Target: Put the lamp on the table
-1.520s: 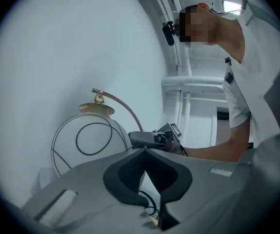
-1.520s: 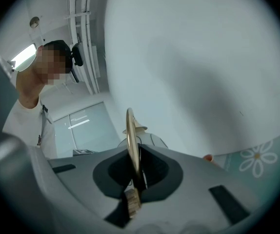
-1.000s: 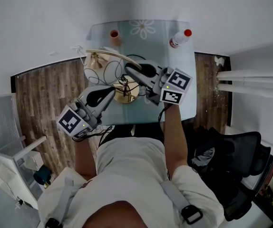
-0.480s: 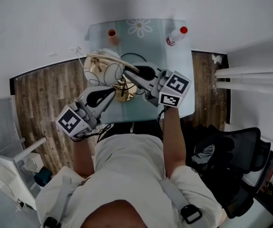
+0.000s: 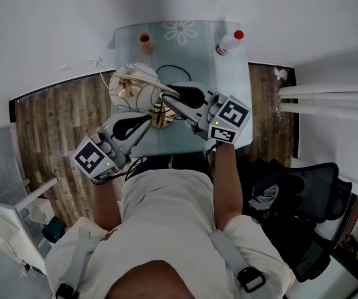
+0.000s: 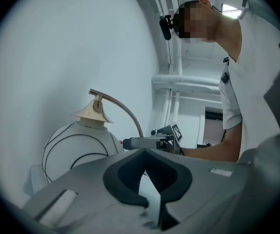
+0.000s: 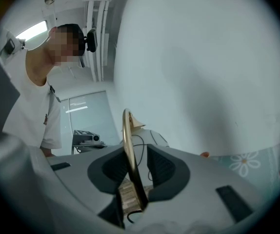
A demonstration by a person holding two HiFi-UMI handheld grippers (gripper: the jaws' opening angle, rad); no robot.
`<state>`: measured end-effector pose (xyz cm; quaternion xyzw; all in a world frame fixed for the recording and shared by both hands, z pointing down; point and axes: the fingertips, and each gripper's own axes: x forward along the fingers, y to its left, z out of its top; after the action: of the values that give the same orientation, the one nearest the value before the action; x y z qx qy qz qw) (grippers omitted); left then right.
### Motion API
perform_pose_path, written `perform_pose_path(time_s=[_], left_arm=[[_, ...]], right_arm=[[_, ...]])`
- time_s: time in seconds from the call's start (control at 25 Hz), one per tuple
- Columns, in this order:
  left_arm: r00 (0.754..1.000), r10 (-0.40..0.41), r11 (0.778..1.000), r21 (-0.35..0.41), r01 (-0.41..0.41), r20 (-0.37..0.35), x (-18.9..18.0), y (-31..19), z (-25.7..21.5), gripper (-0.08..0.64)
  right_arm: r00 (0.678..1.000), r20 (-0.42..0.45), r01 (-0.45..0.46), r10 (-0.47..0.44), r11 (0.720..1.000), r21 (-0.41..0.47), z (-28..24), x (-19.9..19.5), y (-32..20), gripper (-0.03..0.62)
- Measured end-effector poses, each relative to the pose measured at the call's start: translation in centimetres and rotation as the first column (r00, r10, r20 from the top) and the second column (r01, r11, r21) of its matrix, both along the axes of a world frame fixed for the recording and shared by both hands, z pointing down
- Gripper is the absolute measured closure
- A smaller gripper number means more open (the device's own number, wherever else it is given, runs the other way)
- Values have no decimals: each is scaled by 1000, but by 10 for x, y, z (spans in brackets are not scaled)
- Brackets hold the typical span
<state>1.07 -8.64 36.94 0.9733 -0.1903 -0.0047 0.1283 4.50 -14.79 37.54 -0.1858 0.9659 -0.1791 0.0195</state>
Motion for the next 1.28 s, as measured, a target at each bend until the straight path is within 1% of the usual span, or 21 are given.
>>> perform_pose_path(time_s=[0.2, 0.36, 0.4, 0.44, 0.48, 0.64, 0.72, 1.0, 1.04, 1.08, 1.28], left_arm=[[1000, 25, 1000, 1, -25, -9, 5, 10, -6, 561], [999, 36, 999, 5, -36, -38, 10, 17, -16, 561], [998, 42, 999, 7, -42, -42, 12, 19, -18, 561], [998, 49, 999, 10, -49, -44, 14, 22, -19, 561], [997, 55, 998, 10, -55, -45, 15, 24, -20, 561], [997, 64, 998, -2, -64, -41, 19, 29, -19, 561], [997, 71, 997, -8, -71, -36, 21, 33, -18, 561], [996, 82, 996, -25, -83, -38, 22, 41, -18, 561], [995, 87, 996, -26, -88, -39, 21, 42, -18, 561], [995, 92, 995, -27, -93, -40, 21, 44, -18, 561], [994, 102, 994, -35, -103, -50, 21, 50, -19, 561]], right_arm=[[1000, -11, 5, -5, 1000, 10, -2, -1, 11, 497], [1000, -18, 16, -16, 1000, 16, -3, -3, 22, 497], [1000, -12, 20, -20, 1000, 16, -3, -2, 25, 487], [1000, -6, 25, -25, 1000, 15, -4, -2, 28, 461], [999, -3, 32, -32, 999, 15, -4, -2, 31, 453], [999, -6, 48, -48, 999, 13, -1, -4, 39, 453], [999, -4, 51, -51, 999, 10, -1, -4, 42, 435], [998, -3, 60, -60, 998, 11, 1, -4, 50, 434], [998, 1, 62, -62, 998, 12, 0, -4, 52, 424], [998, 4, 66, -66, 998, 13, -1, -5, 53, 388], [997, -7, 80, -80, 997, 19, 0, -6, 60, 385]])
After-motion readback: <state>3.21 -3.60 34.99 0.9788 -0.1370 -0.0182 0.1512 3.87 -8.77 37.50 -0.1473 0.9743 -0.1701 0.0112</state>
